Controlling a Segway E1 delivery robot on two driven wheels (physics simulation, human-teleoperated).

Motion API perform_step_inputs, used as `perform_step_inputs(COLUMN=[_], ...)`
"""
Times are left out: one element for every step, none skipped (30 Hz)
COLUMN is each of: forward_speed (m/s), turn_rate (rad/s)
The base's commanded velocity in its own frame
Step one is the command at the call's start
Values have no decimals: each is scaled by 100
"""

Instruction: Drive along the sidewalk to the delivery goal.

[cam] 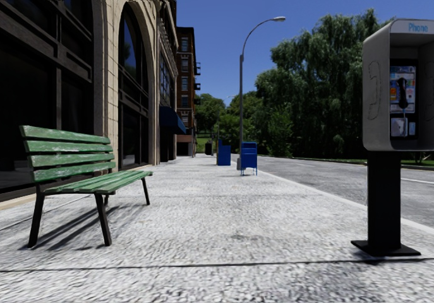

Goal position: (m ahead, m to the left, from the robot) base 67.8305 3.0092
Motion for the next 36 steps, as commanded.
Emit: perform_step_inputs(forward_speed=[200,200,200,200,200,200,200,200,200,200,200,200,200,200,200,200,200,200,200,200,200,200,200,200,200,200,200,200,200,200,200,200,200,200,200,200], turn_rate=[29,32,33,33,33,29,18,9,9,0,0,0,0,0,0,0,0,0,0,0,0,0,0,0,0,0,0,0,0,0,0,12,19,19,21,23])
